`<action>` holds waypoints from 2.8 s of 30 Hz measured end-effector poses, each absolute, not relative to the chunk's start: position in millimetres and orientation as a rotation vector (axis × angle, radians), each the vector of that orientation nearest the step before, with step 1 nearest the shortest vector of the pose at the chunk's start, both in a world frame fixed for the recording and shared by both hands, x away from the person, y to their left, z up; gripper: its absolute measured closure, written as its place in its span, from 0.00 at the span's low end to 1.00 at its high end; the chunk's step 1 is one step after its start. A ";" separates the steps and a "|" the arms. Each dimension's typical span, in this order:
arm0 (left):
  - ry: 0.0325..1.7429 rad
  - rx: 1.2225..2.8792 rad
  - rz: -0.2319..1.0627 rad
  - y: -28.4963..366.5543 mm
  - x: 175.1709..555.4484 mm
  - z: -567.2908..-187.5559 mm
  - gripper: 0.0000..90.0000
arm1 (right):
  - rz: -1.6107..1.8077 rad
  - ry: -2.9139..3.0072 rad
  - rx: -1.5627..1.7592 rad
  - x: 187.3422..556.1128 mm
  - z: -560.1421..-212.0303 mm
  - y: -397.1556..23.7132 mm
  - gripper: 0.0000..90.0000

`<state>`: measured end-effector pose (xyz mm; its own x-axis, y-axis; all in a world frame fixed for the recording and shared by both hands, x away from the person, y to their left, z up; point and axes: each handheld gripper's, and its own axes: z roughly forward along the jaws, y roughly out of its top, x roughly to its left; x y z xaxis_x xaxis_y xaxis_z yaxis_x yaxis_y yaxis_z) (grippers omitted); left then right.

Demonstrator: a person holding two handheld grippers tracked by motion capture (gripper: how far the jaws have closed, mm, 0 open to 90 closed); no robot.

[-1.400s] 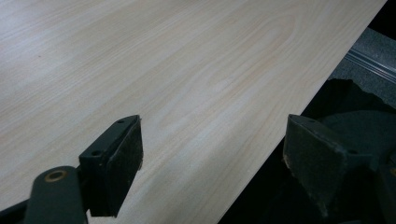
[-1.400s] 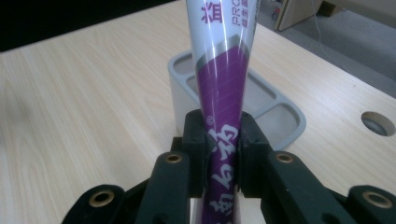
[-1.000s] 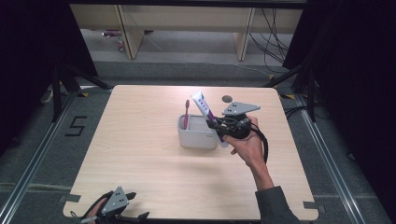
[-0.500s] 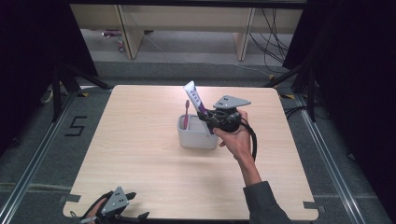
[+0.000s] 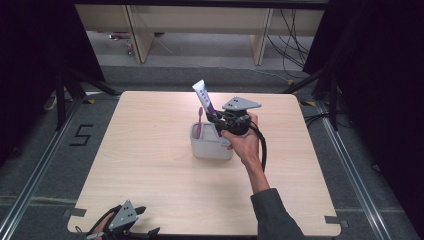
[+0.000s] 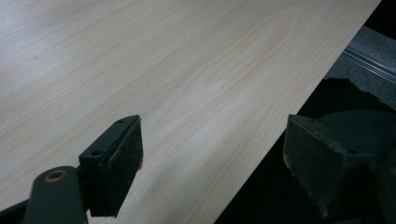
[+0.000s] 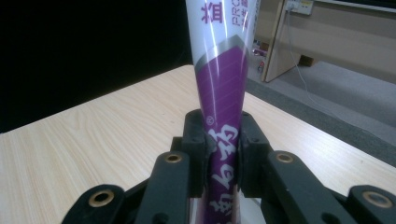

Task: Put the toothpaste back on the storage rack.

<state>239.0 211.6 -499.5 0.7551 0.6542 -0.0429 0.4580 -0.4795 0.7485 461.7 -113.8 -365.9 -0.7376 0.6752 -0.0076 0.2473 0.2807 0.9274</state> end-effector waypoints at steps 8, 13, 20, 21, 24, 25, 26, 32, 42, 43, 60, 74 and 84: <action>0.831 2.156 0.317 211.6 239.1 -499.6 0.22 | 1.445 2.143 0.844 474.1 -371.5 -109.6 0.86; 0.837 2.136 0.300 209.8 237.7 -500.1 0.22 | 1.465 2.142 0.877 478.4 -376.9 -106.4 0.86; 0.836 2.139 0.297 209.7 237.4 -499.8 0.22 | 1.453 2.139 0.854 484.6 -382.4 -105.3 0.86; 0.834 2.137 0.295 209.7 237.6 -500.0 0.22 | 1.457 2.124 0.898 483.0 -383.5 -104.0 0.85; 0.834 2.136 0.295 209.7 237.6 -500.1 0.22 | 1.452 2.133 0.876 485.8 -385.5 -105.6 0.85; 0.822 2.164 0.312 211.2 238.6 -499.6 0.22 | 1.441 2.128 0.896 484.7 -386.0 -105.5 0.85; 0.829 2.155 0.302 210.5 237.8 -499.5 0.22 | 1.446 2.133 0.893 485.0 -387.0 -105.7 0.85; 0.826 2.162 0.309 211.3 237.7 -499.1 0.22 | 1.451 2.141 0.896 484.5 -396.6 -104.7 0.85; 0.836 2.147 0.300 209.9 237.2 -499.9 0.22 | 1.410 2.166 0.906 484.6 -410.0 -107.9 0.85; 0.831 2.151 0.303 210.2 237.5 -499.6 0.22 | 1.405 2.171 0.907 484.2 -412.0 -106.8 0.85; 0.824 2.150 0.298 210.0 237.0 -499.4 0.22 | 1.304 2.225 0.938 480.6 -423.8 -101.7 0.85; 0.821 2.159 0.311 209.8 237.7 -500.1 0.22 | 1.225 2.264 0.889 480.4 -430.2 -101.5 0.84; 0.817 2.164 0.304 209.6 237.4 -500.0 0.22 | 1.309 2.212 0.928 473.1 -421.8 -109.8 0.75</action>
